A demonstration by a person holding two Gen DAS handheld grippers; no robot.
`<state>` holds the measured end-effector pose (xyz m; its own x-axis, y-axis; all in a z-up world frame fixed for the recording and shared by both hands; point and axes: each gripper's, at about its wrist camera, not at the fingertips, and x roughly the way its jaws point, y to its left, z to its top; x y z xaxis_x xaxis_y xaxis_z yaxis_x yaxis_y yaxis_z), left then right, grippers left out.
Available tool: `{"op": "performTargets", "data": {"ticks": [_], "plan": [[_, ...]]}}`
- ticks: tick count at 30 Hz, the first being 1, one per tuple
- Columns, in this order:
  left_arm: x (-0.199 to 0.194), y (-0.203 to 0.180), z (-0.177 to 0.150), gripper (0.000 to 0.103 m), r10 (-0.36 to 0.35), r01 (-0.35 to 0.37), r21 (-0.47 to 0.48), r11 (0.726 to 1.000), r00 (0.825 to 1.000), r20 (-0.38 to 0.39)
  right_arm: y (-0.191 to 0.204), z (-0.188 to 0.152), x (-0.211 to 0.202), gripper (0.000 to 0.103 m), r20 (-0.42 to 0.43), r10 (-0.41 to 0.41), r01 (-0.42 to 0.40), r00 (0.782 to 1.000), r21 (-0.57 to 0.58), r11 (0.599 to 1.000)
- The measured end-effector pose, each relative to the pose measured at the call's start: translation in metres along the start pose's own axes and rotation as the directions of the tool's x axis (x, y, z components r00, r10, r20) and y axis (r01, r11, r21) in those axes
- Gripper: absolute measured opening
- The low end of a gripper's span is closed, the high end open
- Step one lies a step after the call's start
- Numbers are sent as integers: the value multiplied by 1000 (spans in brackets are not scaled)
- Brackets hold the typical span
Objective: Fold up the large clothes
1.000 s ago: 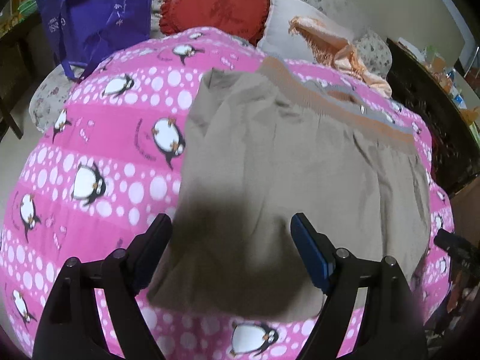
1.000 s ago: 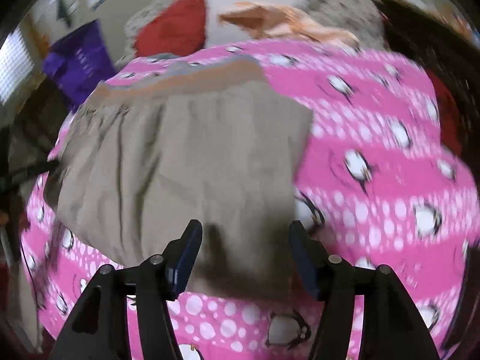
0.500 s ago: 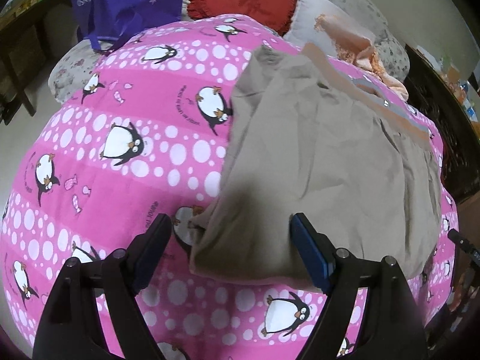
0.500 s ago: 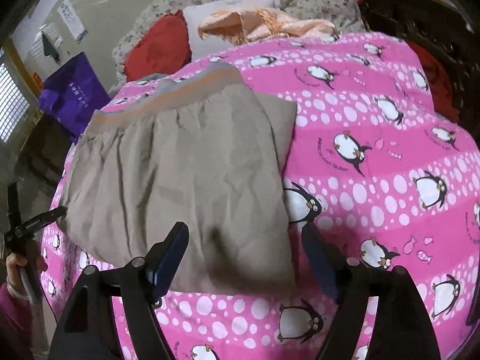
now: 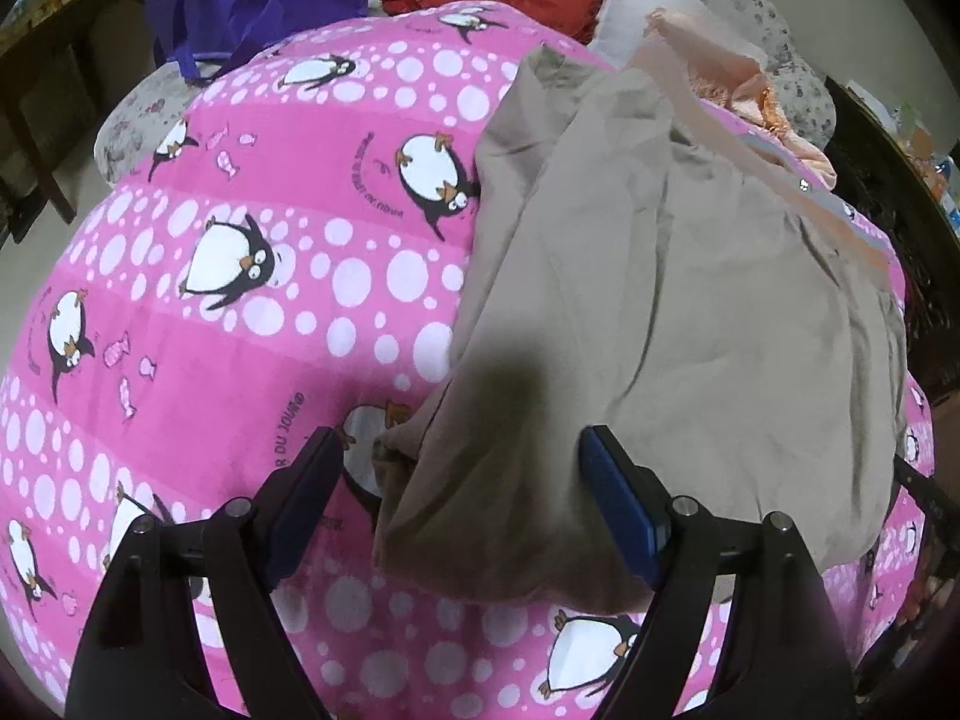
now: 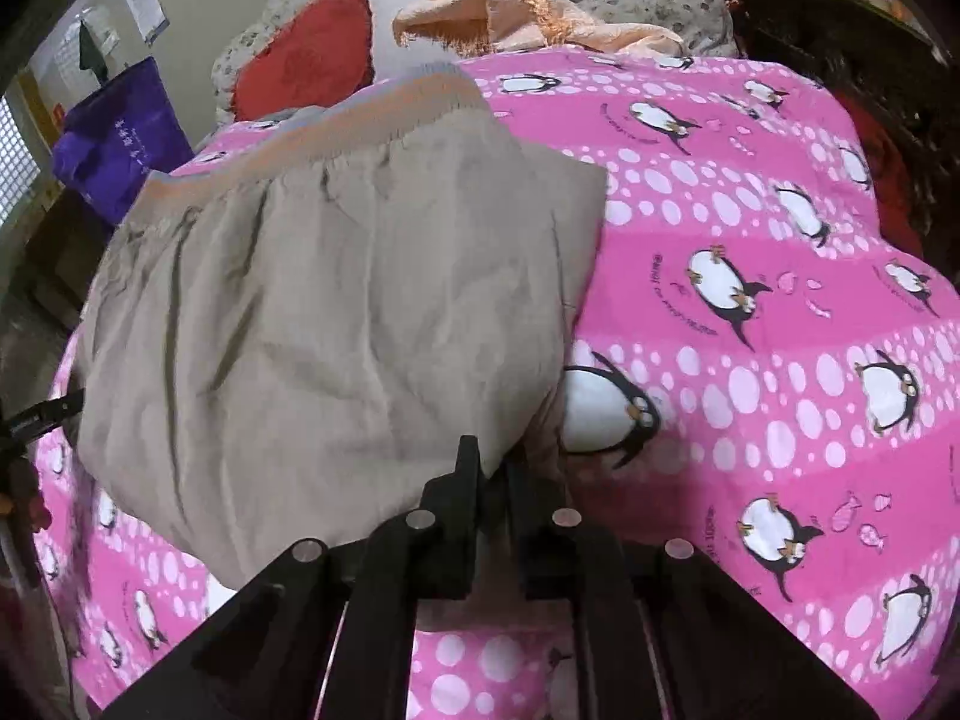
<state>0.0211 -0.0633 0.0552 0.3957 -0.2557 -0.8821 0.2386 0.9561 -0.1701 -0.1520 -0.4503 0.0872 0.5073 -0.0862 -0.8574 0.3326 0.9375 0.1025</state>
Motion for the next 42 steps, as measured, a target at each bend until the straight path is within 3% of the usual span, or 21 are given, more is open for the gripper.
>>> {"op": "performTargets", "data": {"ticks": [3, 5, 7, 9, 11, 15, 21, 23, 25, 28, 31, 35, 42], "plan": [[-1, -2, 0, 82, 19, -19, 1, 1000, 1000, 6, -4, -3, 0, 7, -18, -64, 64, 998, -17, 998], [-5, -5, -1, 82, 34, -34, 10, 999, 999, 18, -5, -3, -11, 8, -10, -49, 48, 999, -16, 999], [-10, -9, -3, 82, 52, -53, 29, 998, 998, 36, -6, -2, -24, 13, 15, -48, 48, 999, -10, 999], [-15, -12, -3, 82, 68, -71, 47, 996, 996, 51, 0, -1, -34, 26, 16, -52, 53, 999, -15, 999], [-20, -14, -2, 82, 70, -74, 59, 996, 996, 63, 9, 0, -43, 35, 30, -13, 14, 999, -30, 999], [-35, -22, 0, 82, 75, -85, 89, 992, 991, 110, 42, 3, -49, 37, 45, 94, -91, 995, -69, 993], [-44, -28, 2, 82, 61, -75, 108, 991, 990, 125, 102, 16, -30, 41, 26, 206, -200, 978, -134, 971], [-43, -31, 2, 82, 68, -83, 116, 990, 990, 126, 121, 18, -20, 48, 20, 225, -219, 974, -157, 963], [-43, -34, 1, 82, 77, -93, 123, 988, 989, 129, 130, 19, -8, 52, 11, 227, -223, 974, -157, 962], [-42, -36, -2, 82, 74, -89, 118, 989, 990, 122, 142, 13, 26, 54, -49, 163, -169, 985, -160, 972], [-42, -37, -3, 82, 71, -84, 117, 990, 991, 111, 141, 7, 48, 54, -88, 138, -150, 987, -150, 977], [-42, -41, -2, 82, 60, -74, 123, 990, 992, 115, 131, 10, 33, 54, -94, 184, -194, 978, -116, 974], [-32, -52, 5, 82, 27, -38, 106, 994, 994, 102, 100, 29, -9, 60, 48, 130, -124, 990, -121, 985]]}}
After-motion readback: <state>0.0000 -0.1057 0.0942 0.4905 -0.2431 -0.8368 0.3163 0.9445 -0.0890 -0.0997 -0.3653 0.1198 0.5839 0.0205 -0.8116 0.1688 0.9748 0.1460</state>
